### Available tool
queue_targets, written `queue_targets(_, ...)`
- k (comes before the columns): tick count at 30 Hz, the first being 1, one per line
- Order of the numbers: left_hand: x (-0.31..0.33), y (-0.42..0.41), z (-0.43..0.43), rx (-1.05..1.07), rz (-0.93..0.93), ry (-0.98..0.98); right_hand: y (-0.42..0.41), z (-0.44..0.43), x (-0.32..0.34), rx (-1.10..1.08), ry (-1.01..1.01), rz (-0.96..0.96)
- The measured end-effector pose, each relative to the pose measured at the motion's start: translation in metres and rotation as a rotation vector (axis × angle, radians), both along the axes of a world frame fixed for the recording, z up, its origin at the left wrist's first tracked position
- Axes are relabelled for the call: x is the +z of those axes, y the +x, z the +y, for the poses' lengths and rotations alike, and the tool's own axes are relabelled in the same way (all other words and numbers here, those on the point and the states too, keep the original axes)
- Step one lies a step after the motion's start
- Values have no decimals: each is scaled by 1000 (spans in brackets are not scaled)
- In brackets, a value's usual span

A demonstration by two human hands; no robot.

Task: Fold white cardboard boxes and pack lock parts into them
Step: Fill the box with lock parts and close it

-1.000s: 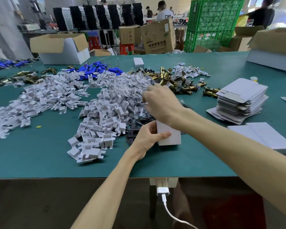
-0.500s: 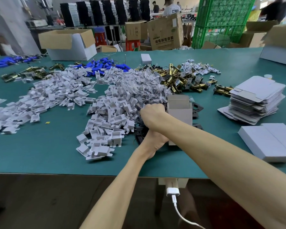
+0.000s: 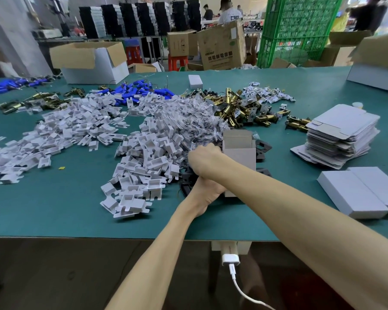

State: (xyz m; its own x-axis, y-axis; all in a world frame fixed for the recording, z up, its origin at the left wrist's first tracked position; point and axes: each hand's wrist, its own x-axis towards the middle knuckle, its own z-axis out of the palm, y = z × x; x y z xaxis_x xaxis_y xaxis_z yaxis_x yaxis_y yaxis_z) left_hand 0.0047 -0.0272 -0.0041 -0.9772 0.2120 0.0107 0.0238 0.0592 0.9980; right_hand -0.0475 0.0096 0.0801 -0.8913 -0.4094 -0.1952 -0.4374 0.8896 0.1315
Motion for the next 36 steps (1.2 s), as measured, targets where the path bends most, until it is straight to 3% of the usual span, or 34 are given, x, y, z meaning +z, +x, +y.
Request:
queue_targets(7, -3, -1, -1, 23, 12, -48, 2, 1, 0, -31, -101, -58)
queue_targets(17, 5, 4, 2, 5, 25, -94, 4, -7, -1, -82, 23, -51)
queue_targets(24, 5, 4, 2, 10, -5, -83, 6, -7, 0, -32, 30, 48)
queue_targets(36, 6, 1, 1, 10, 28, -35, 12, 11, 8, 52, -161, 235)
